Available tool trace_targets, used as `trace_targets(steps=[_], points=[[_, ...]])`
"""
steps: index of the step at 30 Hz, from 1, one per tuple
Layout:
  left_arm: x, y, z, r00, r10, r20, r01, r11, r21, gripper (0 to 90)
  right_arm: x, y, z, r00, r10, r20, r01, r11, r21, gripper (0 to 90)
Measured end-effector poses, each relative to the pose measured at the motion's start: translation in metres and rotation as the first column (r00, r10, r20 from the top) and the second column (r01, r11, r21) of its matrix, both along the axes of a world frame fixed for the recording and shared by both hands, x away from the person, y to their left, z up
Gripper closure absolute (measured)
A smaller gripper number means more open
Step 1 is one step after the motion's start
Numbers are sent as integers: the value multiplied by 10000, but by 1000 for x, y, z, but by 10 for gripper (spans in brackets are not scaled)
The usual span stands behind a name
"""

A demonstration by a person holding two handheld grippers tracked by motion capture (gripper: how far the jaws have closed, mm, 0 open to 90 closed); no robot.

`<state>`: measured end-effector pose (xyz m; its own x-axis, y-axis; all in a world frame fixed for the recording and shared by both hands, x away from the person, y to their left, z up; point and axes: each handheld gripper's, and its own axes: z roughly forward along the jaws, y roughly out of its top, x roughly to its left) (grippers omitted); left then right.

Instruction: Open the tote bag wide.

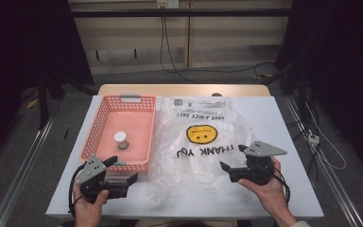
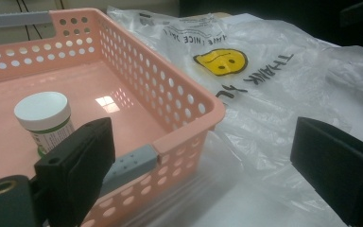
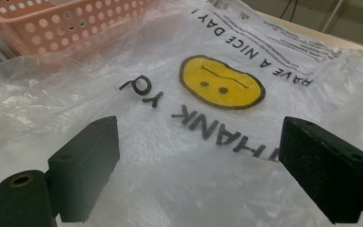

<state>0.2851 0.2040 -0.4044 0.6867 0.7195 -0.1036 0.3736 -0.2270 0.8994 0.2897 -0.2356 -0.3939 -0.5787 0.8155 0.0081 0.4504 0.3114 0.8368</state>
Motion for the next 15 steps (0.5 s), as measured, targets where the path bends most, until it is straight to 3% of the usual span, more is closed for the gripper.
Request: trace_targets(steps=[6,11,15], points=[[0,-1,0,9999,-127,38,127,9999,-27,68,24,20,3,9970,698,-345,-703,9974,-136,143],[-1,-1,1,9998,-186,116,187,9998,-26,67,34,35,4,9923,1055,-657,-1088,9928,-494,123],[-2,0,1,9997,-182,136,183,9998,-18,67,39,42,3,9902,1221,-677,-1252,9912,-426,133]])
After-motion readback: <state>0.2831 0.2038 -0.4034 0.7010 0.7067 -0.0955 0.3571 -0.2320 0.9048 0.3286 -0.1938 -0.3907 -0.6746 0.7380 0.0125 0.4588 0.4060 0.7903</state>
